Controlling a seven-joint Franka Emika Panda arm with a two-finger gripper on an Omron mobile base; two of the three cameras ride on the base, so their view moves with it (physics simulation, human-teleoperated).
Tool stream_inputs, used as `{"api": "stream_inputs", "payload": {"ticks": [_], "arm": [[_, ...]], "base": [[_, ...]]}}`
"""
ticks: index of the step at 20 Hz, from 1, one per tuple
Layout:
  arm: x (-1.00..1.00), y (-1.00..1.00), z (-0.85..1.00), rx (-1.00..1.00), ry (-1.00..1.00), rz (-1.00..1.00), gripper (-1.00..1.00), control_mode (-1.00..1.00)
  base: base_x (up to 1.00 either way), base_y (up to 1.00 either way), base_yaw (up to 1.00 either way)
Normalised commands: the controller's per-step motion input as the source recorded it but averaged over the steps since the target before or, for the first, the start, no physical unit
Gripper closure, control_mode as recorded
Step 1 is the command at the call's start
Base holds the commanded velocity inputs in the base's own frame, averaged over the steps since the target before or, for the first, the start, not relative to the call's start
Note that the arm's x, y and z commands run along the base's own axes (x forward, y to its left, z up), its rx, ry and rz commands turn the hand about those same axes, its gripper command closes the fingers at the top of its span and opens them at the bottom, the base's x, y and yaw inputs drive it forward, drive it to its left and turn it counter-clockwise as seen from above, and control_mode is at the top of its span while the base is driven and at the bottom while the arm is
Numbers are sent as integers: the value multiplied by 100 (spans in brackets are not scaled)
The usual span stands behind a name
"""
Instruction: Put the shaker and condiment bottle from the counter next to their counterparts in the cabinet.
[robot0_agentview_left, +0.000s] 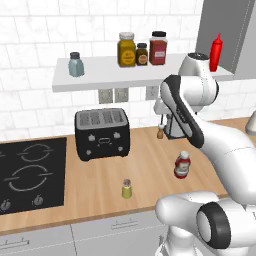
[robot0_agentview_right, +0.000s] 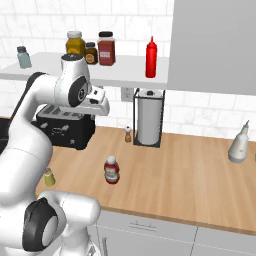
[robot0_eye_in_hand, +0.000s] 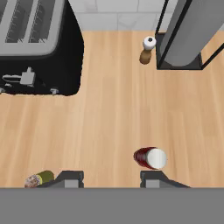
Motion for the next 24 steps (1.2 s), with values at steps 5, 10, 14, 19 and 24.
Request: {"api": "stream_inputs", "payload": {"ticks": [5,10,14,19,24], "arm": [[-10,0,0,0,-3,0,-100,-100],[-56,-9,-1,0,-10,-2,-100,-100],[-79,-19,-11,0,-21,-2,-100,-100],[-64,-20,-21,1,-18,-2,-100,-100],[-24,-2,-12,1,-6,-1,-100,-100]], "base": [[0,0,0],[0,0,0],[0,0,0],[0,0,0],[0,0,0]]}}
